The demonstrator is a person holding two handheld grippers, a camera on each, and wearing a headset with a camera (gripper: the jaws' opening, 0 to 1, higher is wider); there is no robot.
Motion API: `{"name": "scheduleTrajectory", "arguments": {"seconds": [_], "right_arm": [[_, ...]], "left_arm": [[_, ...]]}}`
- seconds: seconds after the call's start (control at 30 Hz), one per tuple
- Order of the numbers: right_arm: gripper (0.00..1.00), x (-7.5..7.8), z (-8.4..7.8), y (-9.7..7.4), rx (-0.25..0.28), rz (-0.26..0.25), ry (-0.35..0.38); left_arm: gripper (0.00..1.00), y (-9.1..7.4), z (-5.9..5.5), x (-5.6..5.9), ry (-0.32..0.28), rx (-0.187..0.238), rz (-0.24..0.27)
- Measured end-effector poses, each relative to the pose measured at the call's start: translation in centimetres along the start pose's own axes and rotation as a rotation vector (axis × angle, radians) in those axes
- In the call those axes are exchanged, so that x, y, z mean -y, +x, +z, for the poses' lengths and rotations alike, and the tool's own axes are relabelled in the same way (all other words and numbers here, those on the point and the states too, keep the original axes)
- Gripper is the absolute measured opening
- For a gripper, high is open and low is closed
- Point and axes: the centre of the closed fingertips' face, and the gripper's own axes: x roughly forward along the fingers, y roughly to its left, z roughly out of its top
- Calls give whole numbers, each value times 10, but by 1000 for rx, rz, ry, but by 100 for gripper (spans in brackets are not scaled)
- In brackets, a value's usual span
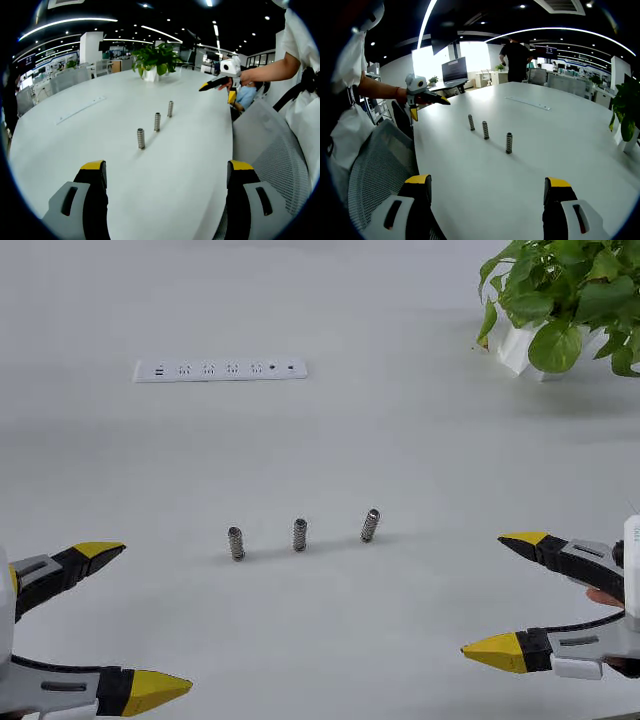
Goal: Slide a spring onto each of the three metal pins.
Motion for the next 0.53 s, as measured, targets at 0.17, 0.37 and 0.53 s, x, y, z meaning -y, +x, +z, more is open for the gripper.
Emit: {"name": "scheduleTrajectory", "arguments": {"seconds": [0.17,0.37,0.53], "right_arm": [[92,1,-1,0,-9,1,2],[92,0,-1,1,-13,6,4],[92,1,-2,0,-18,8,2]], "left_arm": [[99,1,0,0,-1,0,-5],[99,2,0,-1,-3,1,-10],[99,2,0,-1,-4,1,-12]]}}
